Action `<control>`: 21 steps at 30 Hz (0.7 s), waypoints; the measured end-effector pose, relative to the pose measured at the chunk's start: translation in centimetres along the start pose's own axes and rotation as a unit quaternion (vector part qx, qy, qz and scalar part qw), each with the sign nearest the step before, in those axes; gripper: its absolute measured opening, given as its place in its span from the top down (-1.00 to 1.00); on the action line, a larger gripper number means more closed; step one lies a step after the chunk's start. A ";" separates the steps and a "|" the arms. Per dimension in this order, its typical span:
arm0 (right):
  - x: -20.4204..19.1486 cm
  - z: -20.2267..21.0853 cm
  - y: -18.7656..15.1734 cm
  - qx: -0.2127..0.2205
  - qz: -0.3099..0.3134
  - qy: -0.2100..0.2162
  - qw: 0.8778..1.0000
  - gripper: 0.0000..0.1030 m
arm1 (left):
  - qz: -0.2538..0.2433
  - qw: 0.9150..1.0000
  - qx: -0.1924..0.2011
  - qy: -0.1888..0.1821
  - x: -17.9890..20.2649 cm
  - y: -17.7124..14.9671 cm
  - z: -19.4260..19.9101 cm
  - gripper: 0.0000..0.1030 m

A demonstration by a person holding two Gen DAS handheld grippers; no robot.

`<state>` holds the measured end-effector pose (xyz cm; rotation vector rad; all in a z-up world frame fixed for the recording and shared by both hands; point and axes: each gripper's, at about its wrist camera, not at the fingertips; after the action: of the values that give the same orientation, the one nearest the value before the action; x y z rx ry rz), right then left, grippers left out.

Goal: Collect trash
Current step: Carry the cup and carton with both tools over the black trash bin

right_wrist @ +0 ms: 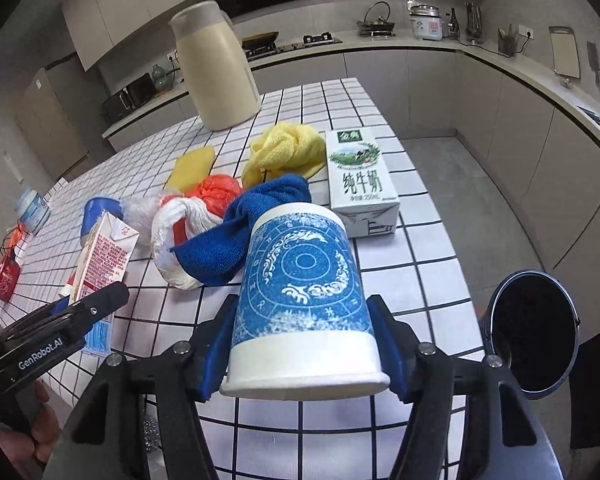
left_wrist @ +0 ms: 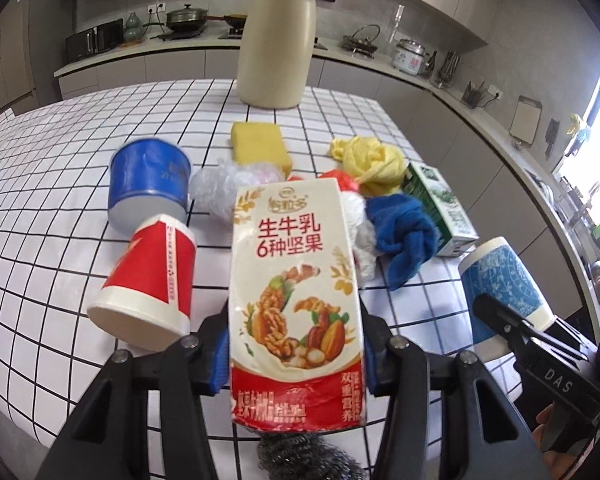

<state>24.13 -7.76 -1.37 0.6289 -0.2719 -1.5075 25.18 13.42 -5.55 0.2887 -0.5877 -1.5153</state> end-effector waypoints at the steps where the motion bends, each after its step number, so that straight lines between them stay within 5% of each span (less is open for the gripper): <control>1: 0.2 0.3 0.1 0.002 -0.002 0.000 1.000 -0.27 | 0.000 1.000 0.004 -0.006 0.1 0.1 0.4 0.01; 12: 4.7 3.6 -0.1 0.030 -0.037 -0.022 0.999 -0.26 | -0.039 0.998 0.017 -0.049 6.9 0.0 1.3 0.01; 21: 16.2 5.9 -0.9 0.032 -0.047 -0.021 0.998 -0.26 | -0.042 0.997 0.006 -0.065 17.7 -2.0 -1.0 0.01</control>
<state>21.33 -24.73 -0.50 0.6692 -0.3281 -1.6080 23.12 -4.26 -4.21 0.2272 -0.6945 -1.6210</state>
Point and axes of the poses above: each gripper's, at about its wrist camera, not at the fingertips, and z roughly against the way its jaws point, x to its right, y to its top, and after that the axes turned 6 degrees about -x, right-handed
